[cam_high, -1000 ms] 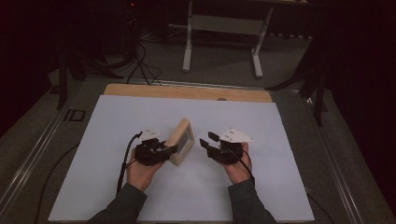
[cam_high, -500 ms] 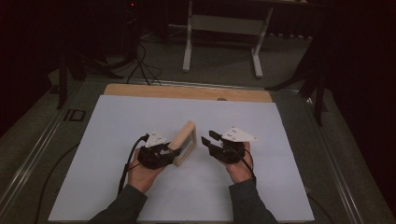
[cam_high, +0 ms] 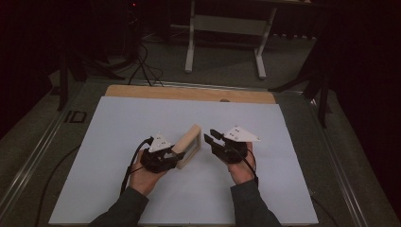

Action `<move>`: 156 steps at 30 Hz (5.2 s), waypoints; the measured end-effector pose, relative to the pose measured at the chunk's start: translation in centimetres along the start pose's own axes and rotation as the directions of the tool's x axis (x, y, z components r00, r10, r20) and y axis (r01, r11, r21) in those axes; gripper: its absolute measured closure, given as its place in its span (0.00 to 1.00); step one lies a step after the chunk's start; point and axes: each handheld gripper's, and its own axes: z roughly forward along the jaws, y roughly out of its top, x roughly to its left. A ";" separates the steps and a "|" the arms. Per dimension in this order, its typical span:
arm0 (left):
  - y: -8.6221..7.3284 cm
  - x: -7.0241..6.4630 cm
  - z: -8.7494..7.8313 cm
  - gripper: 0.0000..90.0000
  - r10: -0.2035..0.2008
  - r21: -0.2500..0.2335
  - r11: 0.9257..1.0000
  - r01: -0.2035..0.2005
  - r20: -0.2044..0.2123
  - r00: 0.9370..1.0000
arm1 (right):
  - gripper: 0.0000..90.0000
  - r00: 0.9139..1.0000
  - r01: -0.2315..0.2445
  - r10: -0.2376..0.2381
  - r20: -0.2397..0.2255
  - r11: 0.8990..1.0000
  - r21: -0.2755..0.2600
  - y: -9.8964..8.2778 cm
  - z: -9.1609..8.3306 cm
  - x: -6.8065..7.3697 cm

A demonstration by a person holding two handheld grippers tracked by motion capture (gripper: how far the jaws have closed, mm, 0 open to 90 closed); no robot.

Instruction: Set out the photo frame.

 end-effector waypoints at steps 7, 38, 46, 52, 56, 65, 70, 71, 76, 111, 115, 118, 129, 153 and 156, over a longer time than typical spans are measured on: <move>0.0 -0.1 0.0 0.67 0.015 -0.001 1.000 -0.015 0.001 1.000 | 0.90 0.999 0.031 -0.031 0.015 1.000 -0.004 0.9 0.5 0.0; -0.1 -0.2 0.0 0.67 0.033 0.001 0.999 -0.033 0.003 0.999 | 1.00 0.994 0.108 -0.111 0.015 0.985 0.132 3.2 6.9 0.5; -0.1 -0.2 0.1 0.67 0.037 -0.003 0.999 -0.037 0.008 0.999 | 1.00 0.994 0.110 -0.112 0.005 0.982 0.155 2.9 7.3 0.6; -0.1 -0.3 0.2 0.67 0.038 -0.001 0.999 -0.038 0.005 0.999 | 1.00 0.994 0.108 -0.111 0.009 0.980 0.169 2.8 6.9 0.3; 0.0 -0.2 0.3 0.66 0.026 -0.005 1.000 -0.026 0.002 1.000 | 1.00 0.995 0.094 -0.098 0.016 0.980 0.176 2.5 6.8 0.1; 0.0 -0.3 0.2 0.65 0.034 0.006 0.999 -0.034 -0.029 0.999 | 1.00 0.995 0.091 -0.095 0.018 0.980 0.179 2.4 6.2 0.0; 0.0 0.3 0.2 0.61 0.006 0.016 1.000 -0.005 -0.069 0.998 | 1.00 0.995 0.092 -0.098 0.024 0.978 0.188 2.3 5.8 -0.1; 0.0 0.4 0.2 0.61 -0.004 0.014 1.000 0.005 -0.072 0.997 | 1.00 0.995 0.089 -0.095 0.025 0.978 0.189 2.3 5.7 -0.1; 0.0 0.7 0.4 0.60 -0.020 0.019 1.000 0.022 -0.104 0.994 | 1.00 0.995 0.092 -0.098 0.024 0.976 0.196 2.3 5.3 -0.1; -0.1 1.5 0.5 0.61 -0.071 0.010 0.997 0.072 -0.102 0.992 | 0.49 0.996 0.079 -0.070 -0.054 0.983 0.165 0.5 1.5 -0.8; -0.2 1.5 0.5 0.61 -0.073 0.008 0.997 0.074 -0.101 0.992 | 0.47 0.995 0.074 -0.061 -0.077 0.981 0.178 -0.5 1.6 -1.0; -0.1 1.5 0.5 0.61 -0.073 0.008 0.997 0.074 -0.100 0.992 | 0.45 0.991 0.078 -0.055 -0.119 0.976 0.202 -1.4 2.1 -1.2; -0.1 1.8 0.5 0.61 -0.080 0.010 0.997 0.081 -0.089 0.993 | 0.45 0.987 0.089 -0.054 -0.154 0.969 0.231 -2.3 3.7 -1.4; 0.2 2.2 0.7 0.64 -0.058 0.027 0.998 0.060 -0.080 0.995 | 0.53 0.985 0.092 -0.056 -0.164 0.971 0.220 -2.1 4.1 -2.2; 0.2 2.2 0.7 0.65 -0.055 0.030 0.998 0.057 -0.081 0.995 | 0.53 0.985 0.088 -0.054 -0.161 0.974 0.211 -1.9 4.0 -2.3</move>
